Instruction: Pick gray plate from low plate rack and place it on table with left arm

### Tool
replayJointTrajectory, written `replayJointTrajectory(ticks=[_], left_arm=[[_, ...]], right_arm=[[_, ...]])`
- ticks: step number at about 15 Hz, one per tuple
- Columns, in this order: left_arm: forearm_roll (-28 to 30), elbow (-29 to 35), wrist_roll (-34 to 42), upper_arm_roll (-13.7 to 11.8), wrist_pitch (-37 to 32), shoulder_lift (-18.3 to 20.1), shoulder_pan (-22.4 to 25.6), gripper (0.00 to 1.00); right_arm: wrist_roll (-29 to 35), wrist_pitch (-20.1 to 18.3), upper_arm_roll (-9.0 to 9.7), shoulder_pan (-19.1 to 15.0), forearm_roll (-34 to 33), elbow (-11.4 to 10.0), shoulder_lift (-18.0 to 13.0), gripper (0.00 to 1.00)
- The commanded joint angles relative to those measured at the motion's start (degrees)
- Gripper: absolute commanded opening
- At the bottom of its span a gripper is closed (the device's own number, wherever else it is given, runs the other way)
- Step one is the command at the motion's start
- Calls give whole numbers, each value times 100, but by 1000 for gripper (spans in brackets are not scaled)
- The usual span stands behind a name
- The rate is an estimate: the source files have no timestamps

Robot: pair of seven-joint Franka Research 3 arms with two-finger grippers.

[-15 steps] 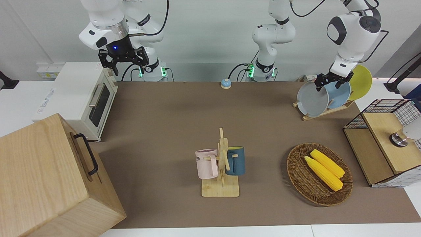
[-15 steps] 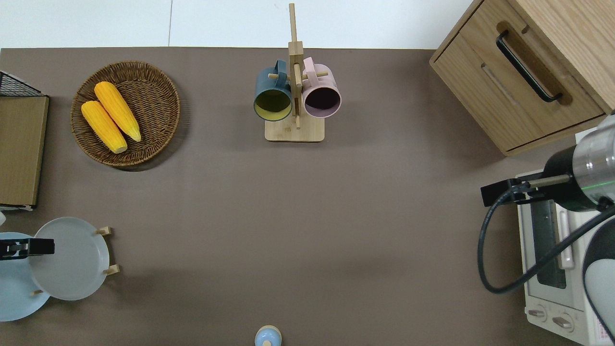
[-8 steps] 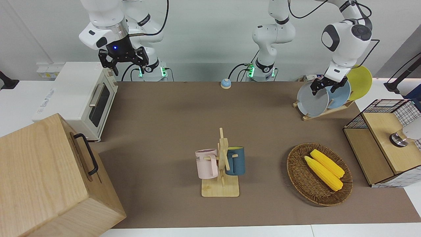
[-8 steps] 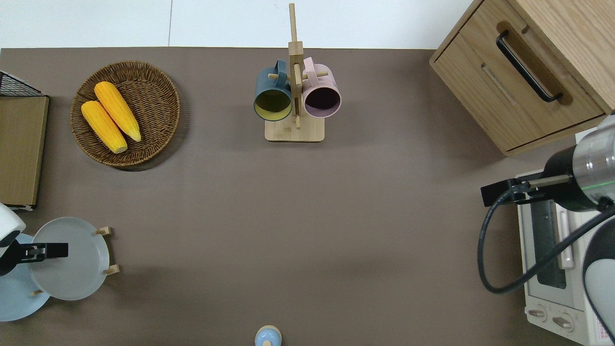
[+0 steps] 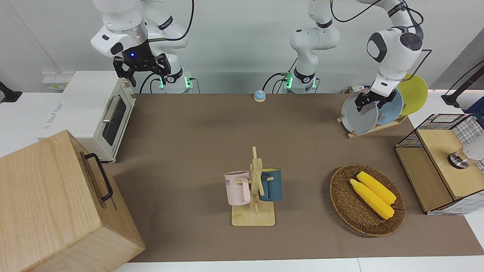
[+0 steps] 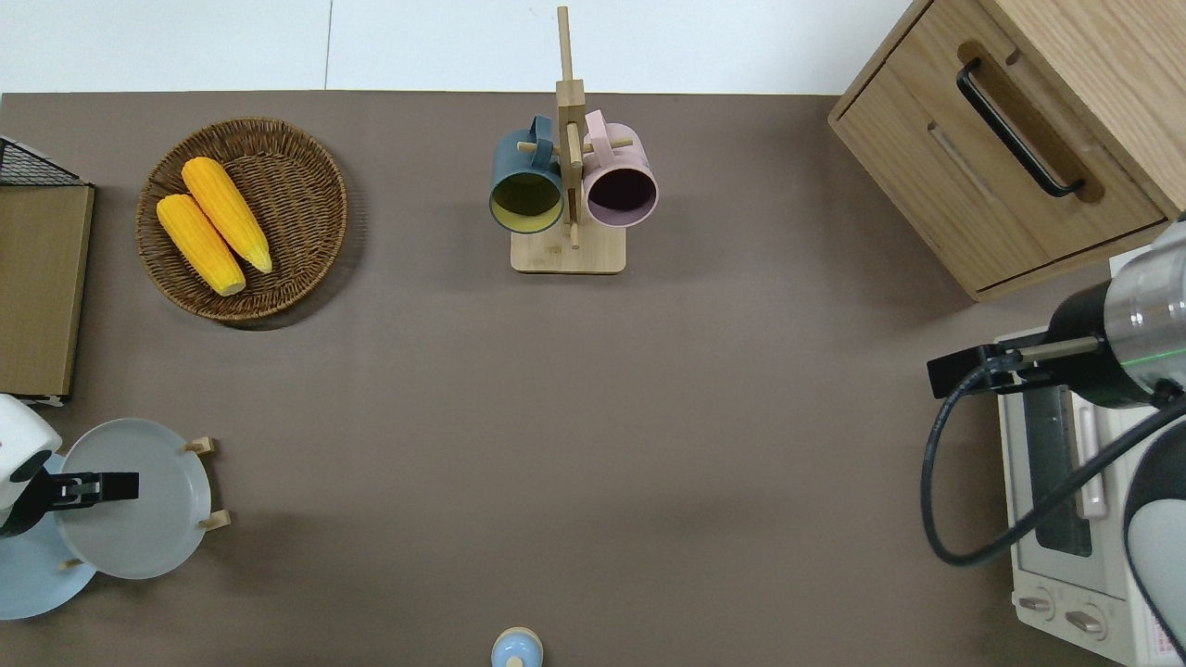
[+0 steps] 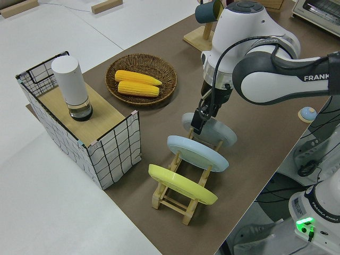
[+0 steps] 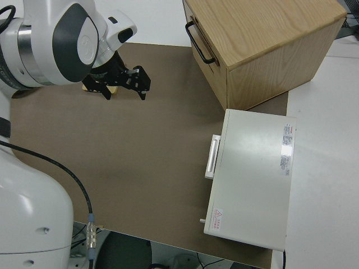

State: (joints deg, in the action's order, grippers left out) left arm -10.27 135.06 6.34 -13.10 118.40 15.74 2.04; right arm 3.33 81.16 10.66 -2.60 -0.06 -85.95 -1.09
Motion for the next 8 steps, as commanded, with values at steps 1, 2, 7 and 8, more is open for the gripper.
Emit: replayJointTrajectory(ticks=[1,2,7,8], left_arm=[[-116,179,25,1,130,149,42,510],[-116,179,25,1,139,149,42,406],[-116,179,25,1,139,149,42,0],[-116,179,17,1,139,149,33,0]], right_arm=[[-8,-83,33,-56,59,35,-14,990],[1,-83,33,-56,59,35,-14,987],[-8,-83,33,-56,59,35,-14,990],[1,-83,33,-56,59,35,-14,990]])
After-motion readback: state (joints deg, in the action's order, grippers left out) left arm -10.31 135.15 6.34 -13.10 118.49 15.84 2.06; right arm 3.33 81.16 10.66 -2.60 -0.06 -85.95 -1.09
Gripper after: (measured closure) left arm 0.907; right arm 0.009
